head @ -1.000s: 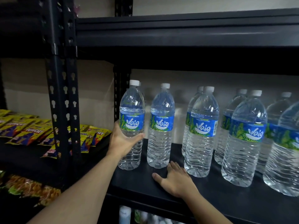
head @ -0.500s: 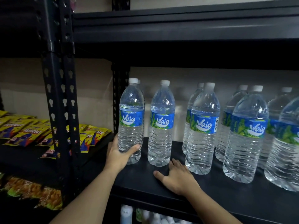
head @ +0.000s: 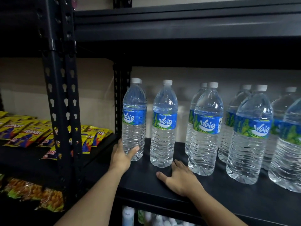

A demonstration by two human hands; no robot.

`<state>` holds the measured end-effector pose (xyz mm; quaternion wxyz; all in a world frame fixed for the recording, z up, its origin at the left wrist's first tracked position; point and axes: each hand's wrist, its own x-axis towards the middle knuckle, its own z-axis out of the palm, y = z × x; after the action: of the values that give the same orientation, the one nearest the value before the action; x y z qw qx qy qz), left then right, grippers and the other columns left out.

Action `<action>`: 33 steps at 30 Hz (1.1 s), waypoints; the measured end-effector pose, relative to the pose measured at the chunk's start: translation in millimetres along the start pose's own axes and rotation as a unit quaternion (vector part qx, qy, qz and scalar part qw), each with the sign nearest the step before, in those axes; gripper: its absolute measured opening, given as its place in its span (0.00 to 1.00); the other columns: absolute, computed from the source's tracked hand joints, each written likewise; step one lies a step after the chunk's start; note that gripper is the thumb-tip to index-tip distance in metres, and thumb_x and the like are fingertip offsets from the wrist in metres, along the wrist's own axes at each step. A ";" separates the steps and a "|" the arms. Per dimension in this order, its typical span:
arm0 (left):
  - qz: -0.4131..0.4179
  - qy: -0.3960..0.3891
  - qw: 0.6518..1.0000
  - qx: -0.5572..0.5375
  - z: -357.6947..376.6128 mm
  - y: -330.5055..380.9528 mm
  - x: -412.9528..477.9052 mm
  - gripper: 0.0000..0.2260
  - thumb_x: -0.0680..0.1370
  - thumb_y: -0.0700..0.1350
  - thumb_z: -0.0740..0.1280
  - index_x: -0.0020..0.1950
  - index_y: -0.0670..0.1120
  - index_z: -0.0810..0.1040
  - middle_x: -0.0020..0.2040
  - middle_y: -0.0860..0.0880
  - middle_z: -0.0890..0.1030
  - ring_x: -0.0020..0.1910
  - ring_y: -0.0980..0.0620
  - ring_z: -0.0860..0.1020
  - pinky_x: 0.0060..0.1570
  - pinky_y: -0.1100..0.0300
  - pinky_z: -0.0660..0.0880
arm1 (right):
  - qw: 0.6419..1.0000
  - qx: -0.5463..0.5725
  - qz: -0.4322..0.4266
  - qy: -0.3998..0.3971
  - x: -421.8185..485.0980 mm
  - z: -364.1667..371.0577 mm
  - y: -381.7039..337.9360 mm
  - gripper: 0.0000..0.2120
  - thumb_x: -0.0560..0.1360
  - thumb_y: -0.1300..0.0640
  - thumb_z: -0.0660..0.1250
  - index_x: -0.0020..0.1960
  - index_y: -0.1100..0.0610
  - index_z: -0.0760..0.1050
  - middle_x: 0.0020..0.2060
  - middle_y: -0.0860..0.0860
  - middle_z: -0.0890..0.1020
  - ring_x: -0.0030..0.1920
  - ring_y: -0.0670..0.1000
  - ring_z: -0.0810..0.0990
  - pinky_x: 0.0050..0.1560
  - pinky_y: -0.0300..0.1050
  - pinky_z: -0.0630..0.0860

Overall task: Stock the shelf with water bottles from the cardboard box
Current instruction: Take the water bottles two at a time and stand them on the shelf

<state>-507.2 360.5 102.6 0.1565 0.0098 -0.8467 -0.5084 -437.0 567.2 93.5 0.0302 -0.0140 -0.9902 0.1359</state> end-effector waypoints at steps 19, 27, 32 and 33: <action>-0.018 0.022 0.999 0.037 7.2 -4.7 3.7 0.35 0.67 0.51 0.79 0.69 0.44 0.67 0.66 0.44 0.74 0.66 0.44 0.72 0.63 0.54 0.69 | 1.000 0.023 0.007 0.015 -0.3 -0.9 -1.3 0.44 0.76 0.30 0.54 0.80 0.59 0.53 0.79 0.55 0.55 0.80 0.52 0.51 0.78 0.47 0.48; -0.031 0.077 0.995 0.049 6.4 4.0 -2.7 0.32 0.64 0.49 0.82 0.60 0.42 0.71 0.61 0.42 0.76 0.61 0.43 0.75 0.55 0.54 0.73 | 0.999 0.027 0.009 0.014 -3.0 -3.5 -2.4 0.43 0.76 0.31 0.55 0.80 0.59 0.53 0.80 0.54 0.55 0.80 0.52 0.51 0.78 0.47 0.49; -0.032 0.087 0.990 0.103 8.0 5.7 -2.8 0.41 0.64 0.55 0.80 0.68 0.40 0.65 0.67 0.41 0.72 0.64 0.42 0.74 0.55 0.51 0.74 | 1.000 0.025 0.010 0.015 -5.0 -4.2 -3.3 0.43 0.76 0.31 0.55 0.79 0.59 0.54 0.80 0.54 0.55 0.80 0.52 0.51 0.78 0.47 0.48; -0.031 0.085 0.991 0.103 8.2 5.6 -2.7 0.41 0.64 0.55 0.80 0.69 0.40 0.64 0.68 0.42 0.71 0.65 0.42 0.74 0.55 0.51 0.74 | 1.000 0.025 0.010 0.014 -5.2 -4.3 -3.2 0.43 0.76 0.31 0.55 0.79 0.59 0.54 0.80 0.54 0.54 0.80 0.52 0.51 0.78 0.47 0.48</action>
<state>-506.1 370.7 103.2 0.2105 0.0957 -0.8775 -0.4203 -431.7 565.1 98.2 0.0432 -0.0251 -0.9857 0.1609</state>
